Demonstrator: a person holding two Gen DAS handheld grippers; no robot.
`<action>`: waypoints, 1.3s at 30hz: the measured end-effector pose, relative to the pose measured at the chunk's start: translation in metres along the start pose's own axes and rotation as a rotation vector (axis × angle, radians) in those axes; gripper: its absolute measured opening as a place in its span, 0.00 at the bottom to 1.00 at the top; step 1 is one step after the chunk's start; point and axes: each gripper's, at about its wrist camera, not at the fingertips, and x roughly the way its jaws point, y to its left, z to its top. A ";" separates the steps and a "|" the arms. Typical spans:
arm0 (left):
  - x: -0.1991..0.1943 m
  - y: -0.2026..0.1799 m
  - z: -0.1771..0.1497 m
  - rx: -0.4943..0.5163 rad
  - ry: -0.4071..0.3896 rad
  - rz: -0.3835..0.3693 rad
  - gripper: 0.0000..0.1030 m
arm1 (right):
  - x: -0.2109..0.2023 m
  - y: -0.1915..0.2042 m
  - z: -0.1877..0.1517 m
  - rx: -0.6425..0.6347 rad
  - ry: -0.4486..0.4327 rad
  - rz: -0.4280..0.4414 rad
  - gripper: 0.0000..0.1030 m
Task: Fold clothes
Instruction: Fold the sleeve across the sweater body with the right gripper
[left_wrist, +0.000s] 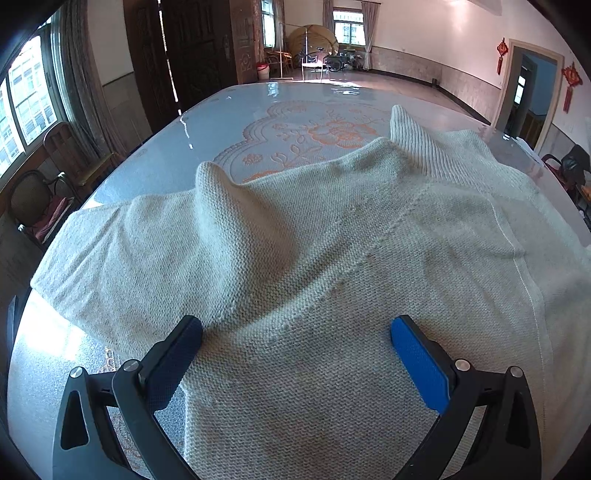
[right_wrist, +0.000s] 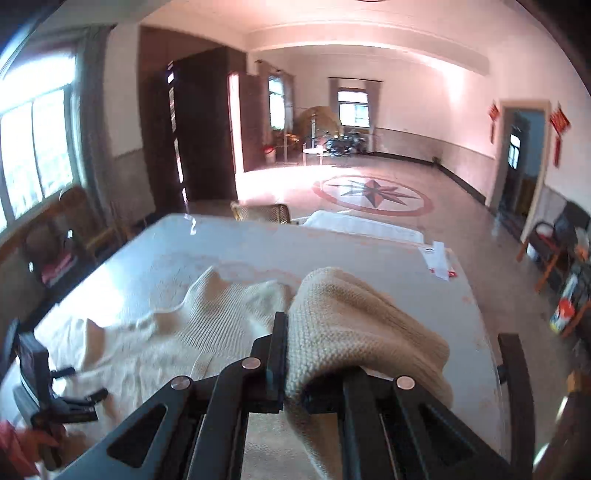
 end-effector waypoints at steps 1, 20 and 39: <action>0.000 0.001 0.000 -0.003 0.000 -0.004 1.00 | 0.019 0.036 -0.016 -0.079 0.069 0.021 0.13; -0.007 0.019 -0.001 -0.052 -0.013 -0.055 1.00 | 0.041 0.048 -0.127 0.435 0.358 0.468 0.25; -0.057 0.025 -0.061 -0.056 0.012 -0.049 1.00 | 0.084 -0.005 -0.118 1.071 0.342 0.592 0.14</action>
